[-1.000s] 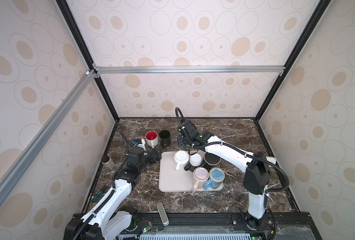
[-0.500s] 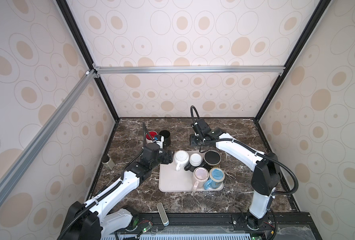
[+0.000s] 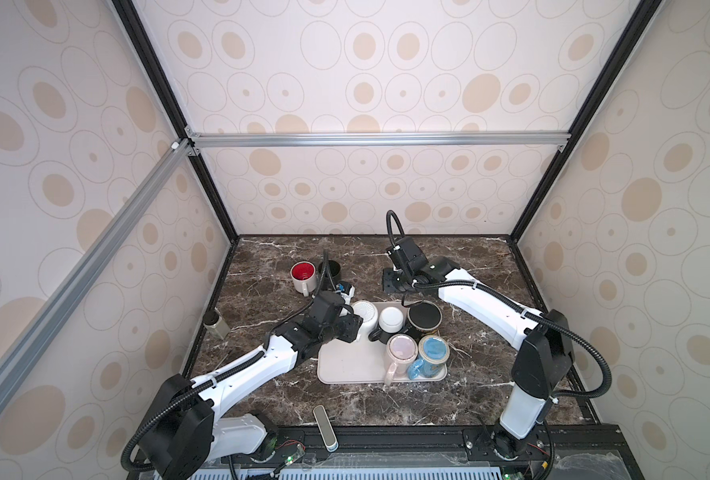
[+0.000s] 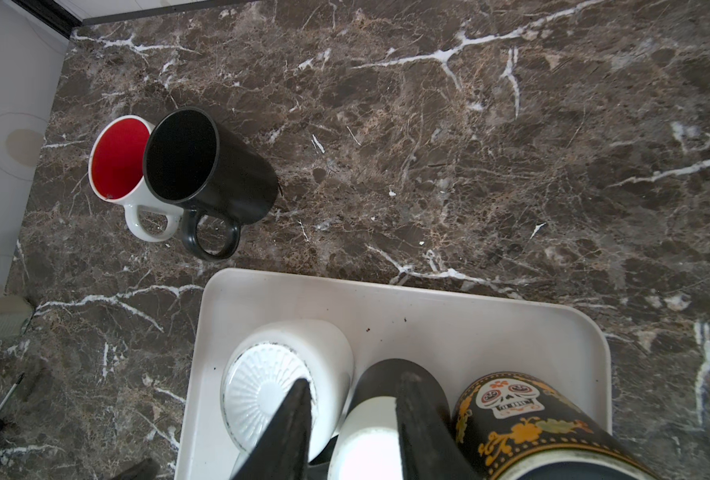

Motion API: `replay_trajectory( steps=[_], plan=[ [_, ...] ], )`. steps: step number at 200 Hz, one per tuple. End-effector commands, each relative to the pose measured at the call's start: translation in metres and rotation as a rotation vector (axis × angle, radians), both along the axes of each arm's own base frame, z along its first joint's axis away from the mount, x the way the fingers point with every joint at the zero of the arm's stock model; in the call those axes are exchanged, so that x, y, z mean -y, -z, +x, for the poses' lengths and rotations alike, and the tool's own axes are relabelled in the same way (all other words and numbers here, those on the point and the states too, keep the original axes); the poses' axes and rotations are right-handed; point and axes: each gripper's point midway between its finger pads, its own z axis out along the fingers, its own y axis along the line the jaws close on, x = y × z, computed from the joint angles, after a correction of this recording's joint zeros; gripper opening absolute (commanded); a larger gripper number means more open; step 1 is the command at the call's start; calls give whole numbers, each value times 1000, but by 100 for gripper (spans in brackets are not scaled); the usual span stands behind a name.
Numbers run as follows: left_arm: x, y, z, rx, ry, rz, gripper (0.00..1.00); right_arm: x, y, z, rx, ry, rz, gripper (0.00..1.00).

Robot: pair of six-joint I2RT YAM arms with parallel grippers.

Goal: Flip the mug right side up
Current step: 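Move the left gripper over the upside-down white mug while the right gripper nears the tray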

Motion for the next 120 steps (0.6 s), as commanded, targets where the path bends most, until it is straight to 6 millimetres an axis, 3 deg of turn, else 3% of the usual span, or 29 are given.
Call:
replay_trajectory(
  steps=[1,68,120],
  plan=[
    [7,-5,1,4,30,37,53,2,7,-5,-29,10,-8,37],
    [17,17,-3,-63,58,83,49,1,13,-5,-44,16,-5,36],
    [20,33,-1,-93,51,143,51,3,18,-6,-48,26,-7,36]
  ],
)
